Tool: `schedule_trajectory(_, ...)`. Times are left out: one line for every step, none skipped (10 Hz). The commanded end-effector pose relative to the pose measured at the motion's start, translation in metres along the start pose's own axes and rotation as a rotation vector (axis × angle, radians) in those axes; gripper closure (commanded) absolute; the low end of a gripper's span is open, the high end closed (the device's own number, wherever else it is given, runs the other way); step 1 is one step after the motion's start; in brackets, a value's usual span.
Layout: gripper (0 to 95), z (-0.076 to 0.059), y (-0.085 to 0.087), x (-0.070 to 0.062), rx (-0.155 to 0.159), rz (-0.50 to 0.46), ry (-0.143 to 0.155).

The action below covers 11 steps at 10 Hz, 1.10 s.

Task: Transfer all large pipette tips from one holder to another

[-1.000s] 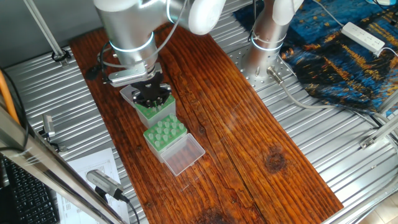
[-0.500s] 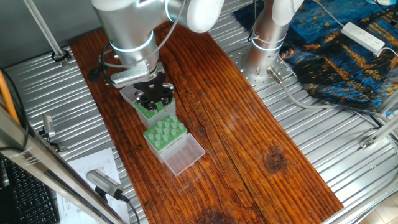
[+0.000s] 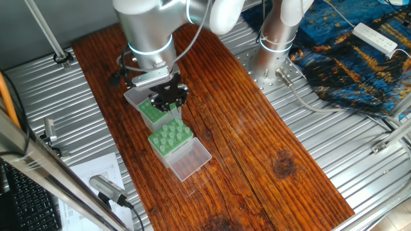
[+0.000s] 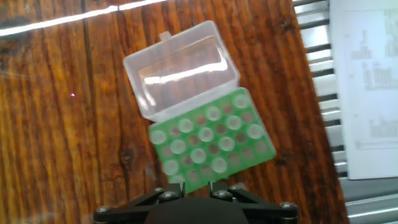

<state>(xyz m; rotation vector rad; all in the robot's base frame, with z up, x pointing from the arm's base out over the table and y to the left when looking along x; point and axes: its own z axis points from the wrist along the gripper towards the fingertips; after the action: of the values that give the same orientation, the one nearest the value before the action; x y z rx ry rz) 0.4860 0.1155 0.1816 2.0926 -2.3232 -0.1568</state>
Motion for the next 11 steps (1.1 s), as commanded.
schedule_trajectory(76.0,0.004,-0.003,-0.001,0.001,-0.011,0.005)
schedule_trajectory(76.0,0.008,-0.005,0.0,0.0,-0.017,0.003)
schedule_trajectory(76.0,0.011,-0.006,0.0,-0.001,-0.025,0.003)
schedule_trajectory(76.0,0.012,-0.006,0.0,-0.001,-0.025,0.003)
schedule_trajectory(76.0,0.013,-0.006,-0.001,-0.001,-0.024,0.005)
schedule_trajectory(76.0,0.014,-0.006,-0.002,-0.002,-0.025,0.004)
schedule_trajectory(76.0,0.016,-0.005,-0.007,-0.004,-0.027,0.006)
schedule_trajectory(76.0,0.019,-0.004,-0.012,-0.003,-0.026,0.018)
schedule_trajectory(76.0,0.019,-0.004,-0.013,-0.002,-0.029,0.023)
schedule_trajectory(76.0,0.019,-0.004,-0.013,-0.002,-0.037,0.028)
schedule_trajectory(76.0,0.02,-0.004,-0.012,-0.001,-0.049,0.032)
